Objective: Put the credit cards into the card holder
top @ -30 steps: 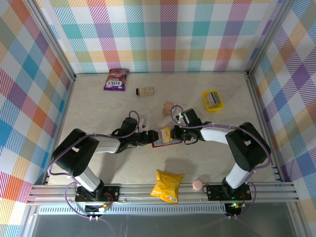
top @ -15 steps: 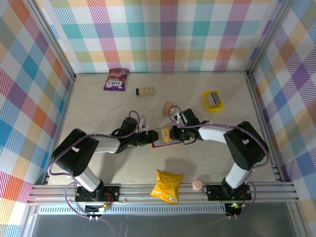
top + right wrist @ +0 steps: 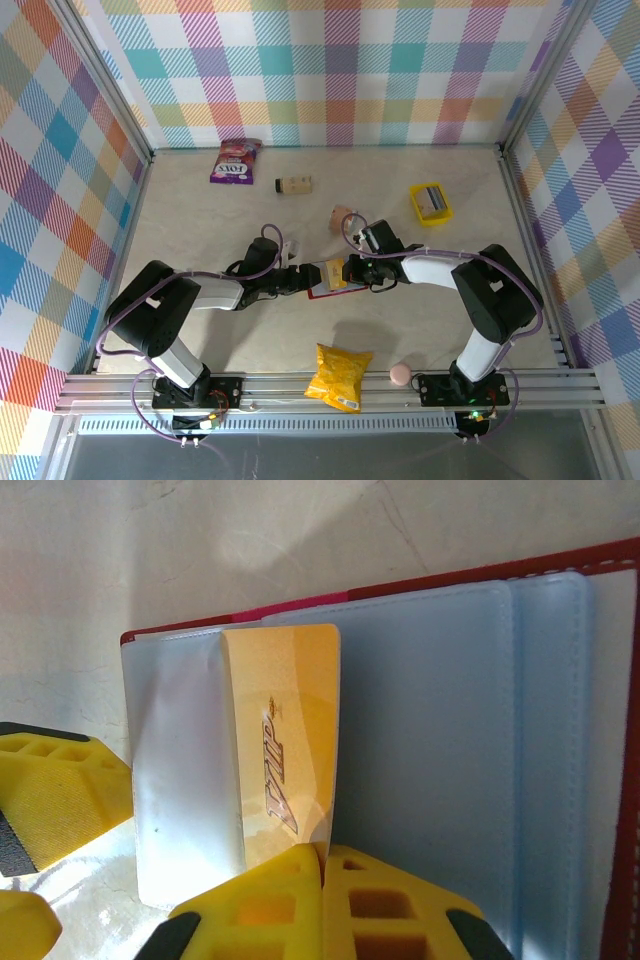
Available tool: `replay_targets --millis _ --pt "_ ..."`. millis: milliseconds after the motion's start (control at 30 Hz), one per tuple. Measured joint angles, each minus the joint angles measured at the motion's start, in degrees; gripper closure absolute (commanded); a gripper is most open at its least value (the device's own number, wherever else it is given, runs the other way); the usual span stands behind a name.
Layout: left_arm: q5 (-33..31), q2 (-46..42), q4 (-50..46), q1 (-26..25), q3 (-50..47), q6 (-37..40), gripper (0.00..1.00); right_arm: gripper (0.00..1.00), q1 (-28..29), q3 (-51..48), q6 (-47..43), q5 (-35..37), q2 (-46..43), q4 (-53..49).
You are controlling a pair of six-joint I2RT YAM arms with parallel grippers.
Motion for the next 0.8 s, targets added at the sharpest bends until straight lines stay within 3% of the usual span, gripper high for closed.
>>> replay_targets --millis 800 --pt "-0.07 0.0 -0.72 0.0 0.02 0.24 0.39 1.0 0.22 1.14 -1.44 -0.24 0.04 -2.84"
